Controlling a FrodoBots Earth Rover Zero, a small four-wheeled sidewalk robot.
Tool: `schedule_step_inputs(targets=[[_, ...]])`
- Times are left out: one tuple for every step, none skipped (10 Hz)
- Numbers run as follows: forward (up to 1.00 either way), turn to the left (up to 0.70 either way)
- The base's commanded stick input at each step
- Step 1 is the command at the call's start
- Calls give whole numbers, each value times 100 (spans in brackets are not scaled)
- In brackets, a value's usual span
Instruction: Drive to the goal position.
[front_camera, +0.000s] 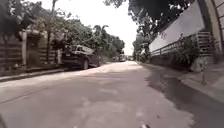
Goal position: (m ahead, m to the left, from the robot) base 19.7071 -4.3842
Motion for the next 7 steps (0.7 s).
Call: schedule_step_inputs(targets=[[70,0],[70,0],[70,0],[70,0],[70,0],[70,0],[70,0]])
